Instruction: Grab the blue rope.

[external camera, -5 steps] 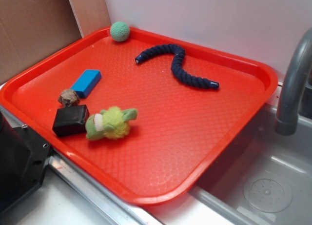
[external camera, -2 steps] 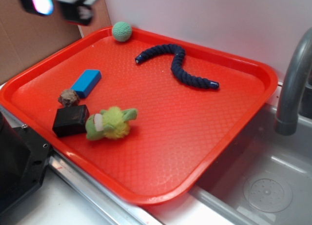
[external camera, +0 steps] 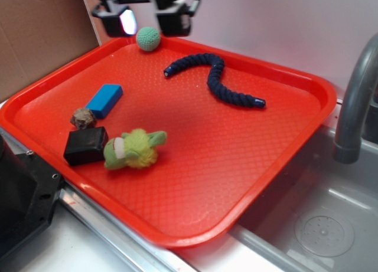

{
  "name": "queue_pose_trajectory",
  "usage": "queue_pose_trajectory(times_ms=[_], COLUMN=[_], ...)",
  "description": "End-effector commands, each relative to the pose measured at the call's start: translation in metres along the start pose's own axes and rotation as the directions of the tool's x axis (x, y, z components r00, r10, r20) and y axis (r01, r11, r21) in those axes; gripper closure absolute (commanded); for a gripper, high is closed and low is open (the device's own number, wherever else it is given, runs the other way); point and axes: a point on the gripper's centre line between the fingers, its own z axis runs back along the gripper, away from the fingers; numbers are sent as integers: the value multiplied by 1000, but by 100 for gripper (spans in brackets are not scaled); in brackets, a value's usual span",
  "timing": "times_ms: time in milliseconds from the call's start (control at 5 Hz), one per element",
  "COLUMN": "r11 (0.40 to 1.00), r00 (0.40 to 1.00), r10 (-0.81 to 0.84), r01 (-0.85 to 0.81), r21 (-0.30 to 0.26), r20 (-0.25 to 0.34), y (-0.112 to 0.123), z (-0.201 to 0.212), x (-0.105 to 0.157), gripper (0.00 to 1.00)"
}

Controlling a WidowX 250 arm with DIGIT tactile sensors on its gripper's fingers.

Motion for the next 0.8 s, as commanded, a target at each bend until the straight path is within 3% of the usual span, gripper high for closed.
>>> queue_pose_trajectory(times_ms=[0, 200, 600], r11=[984, 971, 957], r00=[979, 964, 956], r10=[174, 239, 280], r01=[-169, -238, -285], r21=[-52, -23, 54], r20=[104, 120, 92], y=[-45, -50, -35], z=[-21, -41, -81], x=[19, 25, 42], gripper=[0, 0, 0])
